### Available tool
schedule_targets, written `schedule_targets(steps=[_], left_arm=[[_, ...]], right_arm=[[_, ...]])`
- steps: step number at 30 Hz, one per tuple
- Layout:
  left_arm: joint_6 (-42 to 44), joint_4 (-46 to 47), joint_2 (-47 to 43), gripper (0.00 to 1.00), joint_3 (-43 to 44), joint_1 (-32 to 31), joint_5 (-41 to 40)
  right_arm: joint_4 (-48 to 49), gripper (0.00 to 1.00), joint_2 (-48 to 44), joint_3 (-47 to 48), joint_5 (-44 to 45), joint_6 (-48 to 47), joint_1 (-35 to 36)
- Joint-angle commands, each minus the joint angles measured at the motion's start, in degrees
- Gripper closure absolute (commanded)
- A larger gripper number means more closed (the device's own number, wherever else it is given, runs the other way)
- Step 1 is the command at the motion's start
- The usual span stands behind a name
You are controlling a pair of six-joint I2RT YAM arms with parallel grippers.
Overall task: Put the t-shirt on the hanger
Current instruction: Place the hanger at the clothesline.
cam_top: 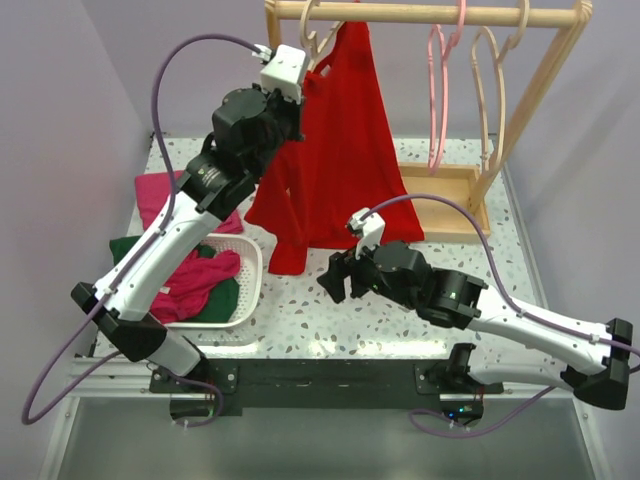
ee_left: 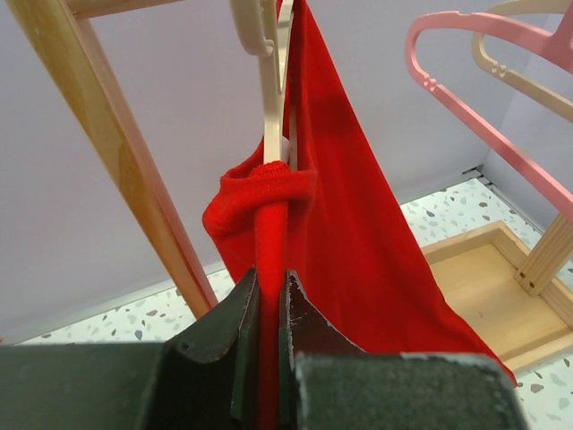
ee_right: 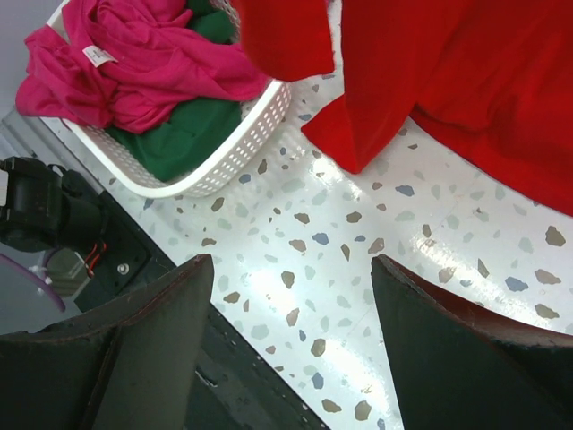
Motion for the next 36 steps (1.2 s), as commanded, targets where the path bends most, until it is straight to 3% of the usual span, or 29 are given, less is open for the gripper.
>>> schedule_targets(steps=[1,23,34,35,36], left_arm=[[-0.6,3.5,1.6,1.00,6.4,1.8,3.3],[-7.2,-1.8,10.0,1.00,14.6,8.0,8.4],[-8.0,-1.9,11.0,1.00,14.1,9.0,10.5],[-8.0,-2.0,10.6,0.98,13.8,9.0,10.8],[-8.0,-2.0,10.1,0.87,12.8,9.0,11.0]], right_arm=[[-1.1,0.25,-1.9,-0.7,0.6,1.1,0.2],[-3.6,0.25,-5.5,-0.7,1.8,1.0,0.2],[-3.6,0.24,-5.9,-1.5,1.9,1.1,0.2],[-3.6,0.24,-6.0,-1.7,1.9,1.0,0.2],[-3.6,0.24,-6.0,-1.9,2.1,1.0,0.3]])
